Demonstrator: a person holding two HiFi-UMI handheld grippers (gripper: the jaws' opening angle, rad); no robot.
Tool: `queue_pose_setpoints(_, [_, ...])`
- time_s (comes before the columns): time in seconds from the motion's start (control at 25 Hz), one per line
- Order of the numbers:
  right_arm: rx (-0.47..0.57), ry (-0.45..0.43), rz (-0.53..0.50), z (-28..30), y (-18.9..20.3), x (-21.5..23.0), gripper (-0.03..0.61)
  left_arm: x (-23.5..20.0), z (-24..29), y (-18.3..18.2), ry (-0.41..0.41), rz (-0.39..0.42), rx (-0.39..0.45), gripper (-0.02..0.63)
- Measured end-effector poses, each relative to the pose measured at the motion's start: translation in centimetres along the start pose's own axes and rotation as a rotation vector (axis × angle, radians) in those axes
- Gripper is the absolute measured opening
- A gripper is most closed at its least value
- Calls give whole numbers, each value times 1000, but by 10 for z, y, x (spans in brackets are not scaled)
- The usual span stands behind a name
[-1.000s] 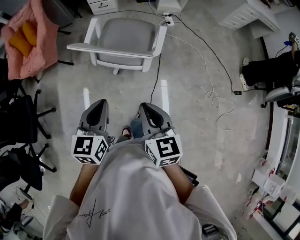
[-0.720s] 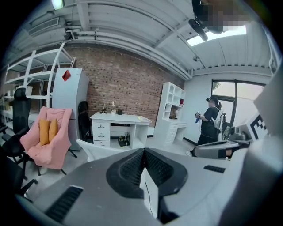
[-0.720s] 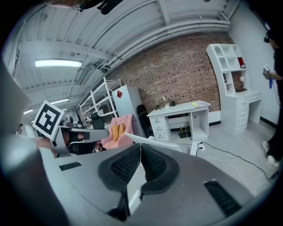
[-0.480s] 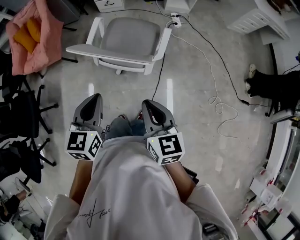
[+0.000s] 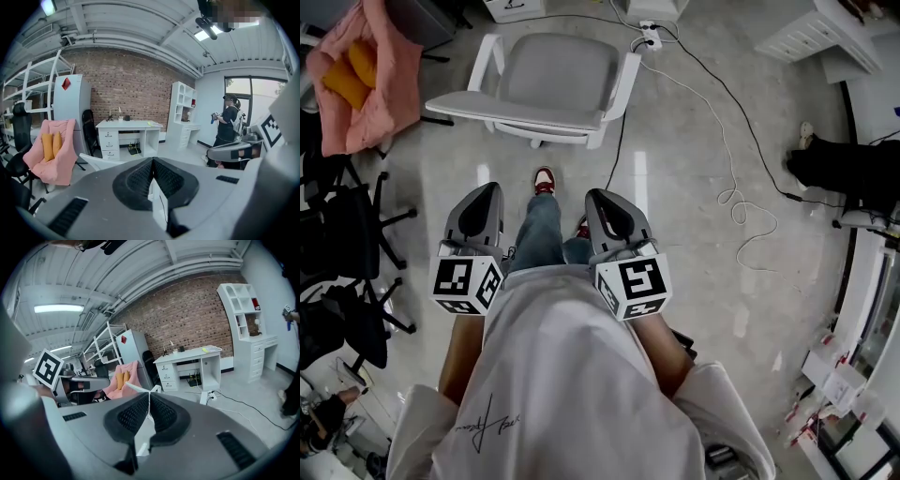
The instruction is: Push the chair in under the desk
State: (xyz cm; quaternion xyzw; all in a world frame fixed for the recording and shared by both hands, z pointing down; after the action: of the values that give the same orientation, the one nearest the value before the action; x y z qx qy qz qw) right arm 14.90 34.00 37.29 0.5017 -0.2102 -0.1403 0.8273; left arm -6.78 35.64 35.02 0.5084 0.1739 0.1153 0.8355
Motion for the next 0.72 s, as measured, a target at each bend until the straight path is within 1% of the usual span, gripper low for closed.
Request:
queue_pose_setpoints(0.16, [5, -13, -35, 18, -10, -5, 27, -13, 14, -3, 33, -17, -5, 5])
queue_pose_setpoints(0.28, [3, -14, -48, 30, -16, -5, 28, -24, 20, -6, 35, 7, -19, 5])
queue_pose_setpoints(0.48, [-14, -19, -57, 55, -25, -18, 28, -55, 23, -11, 37, -14, -31, 5])
queue_pose_setpoints(0.6, [-36, -40, -53, 72, -31, -26, 28, -72, 27, -14, 45, -15, -53, 5])
queue_pose_setpoints(0.72, [-70, -75, -42, 89, -35, -31, 28, -87, 35, -19, 67, 13, -83, 5])
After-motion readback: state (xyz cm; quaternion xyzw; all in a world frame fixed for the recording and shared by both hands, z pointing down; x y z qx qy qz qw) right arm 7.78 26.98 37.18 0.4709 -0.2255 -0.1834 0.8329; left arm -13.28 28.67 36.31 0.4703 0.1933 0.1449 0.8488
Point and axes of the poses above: the fingertips, and each gripper's own axes: z forward along the fingers, x to its right, y out of its underside, the point moved 7 cm from there along -z, backward along the fingers, and after that the axes turned 10 degrees about y, right-handed, at the moved point
